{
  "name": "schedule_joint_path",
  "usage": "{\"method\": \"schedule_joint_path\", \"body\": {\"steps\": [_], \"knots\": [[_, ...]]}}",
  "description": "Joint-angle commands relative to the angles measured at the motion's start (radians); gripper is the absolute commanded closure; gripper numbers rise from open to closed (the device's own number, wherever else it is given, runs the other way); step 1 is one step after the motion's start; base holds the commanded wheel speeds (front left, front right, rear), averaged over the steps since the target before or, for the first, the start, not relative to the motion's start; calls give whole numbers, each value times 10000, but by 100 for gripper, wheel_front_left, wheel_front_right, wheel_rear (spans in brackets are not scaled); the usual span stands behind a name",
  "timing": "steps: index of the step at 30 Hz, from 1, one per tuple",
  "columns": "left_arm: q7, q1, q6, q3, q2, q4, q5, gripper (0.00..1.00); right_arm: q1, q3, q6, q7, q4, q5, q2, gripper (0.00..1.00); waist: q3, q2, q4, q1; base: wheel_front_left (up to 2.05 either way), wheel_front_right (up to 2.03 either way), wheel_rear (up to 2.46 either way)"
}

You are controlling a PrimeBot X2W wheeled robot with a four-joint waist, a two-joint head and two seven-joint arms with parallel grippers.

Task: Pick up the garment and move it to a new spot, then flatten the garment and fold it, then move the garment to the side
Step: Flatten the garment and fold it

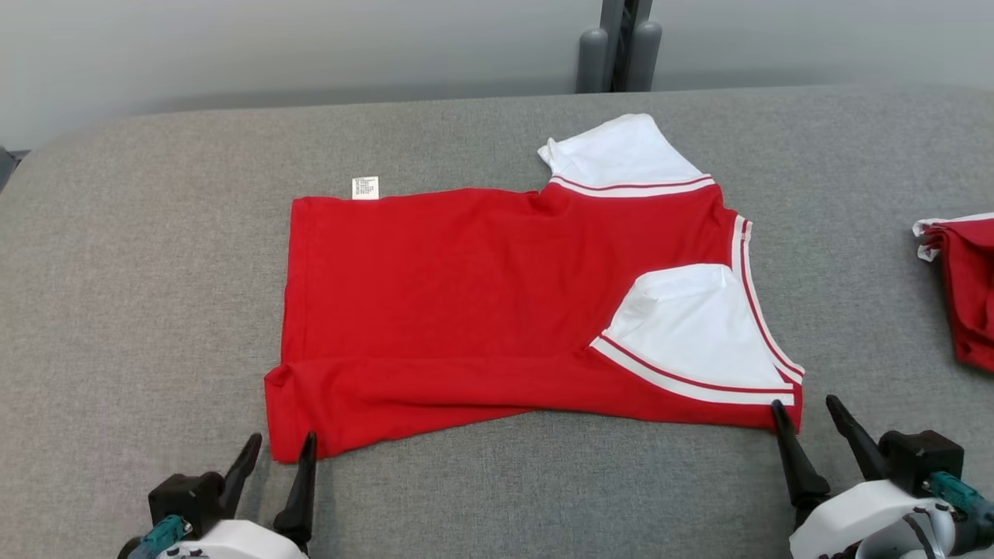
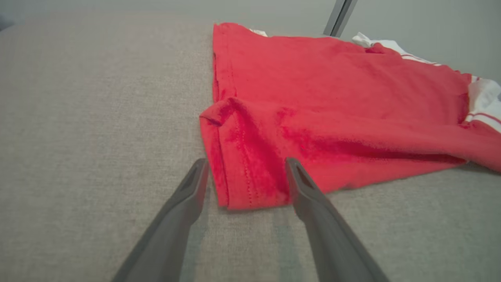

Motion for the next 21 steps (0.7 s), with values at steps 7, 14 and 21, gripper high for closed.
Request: {"method": "schedule_joint_path", "body": {"steps": [7, 14, 21], "knots": [[223, -672, -683, -97, -247, 1292, -487, 0, -769, 276, 0, -16, 1002, 224, 108, 0, 389, -1, 58, 0, 0, 0, 0], [439, -1176, -1140, -144, -370, 2172, -815, 100, -1327, 575, 0, -67, 1331, 718, 5, 100, 539, -1, 57, 0, 0, 0, 0], [409, -1344, -1323, -13, 172, 2078, -876, 100, -1444, 438, -2, 301, 616, 1952, -253, 100, 618, -1, 95, 0, 0, 0, 0]]}}
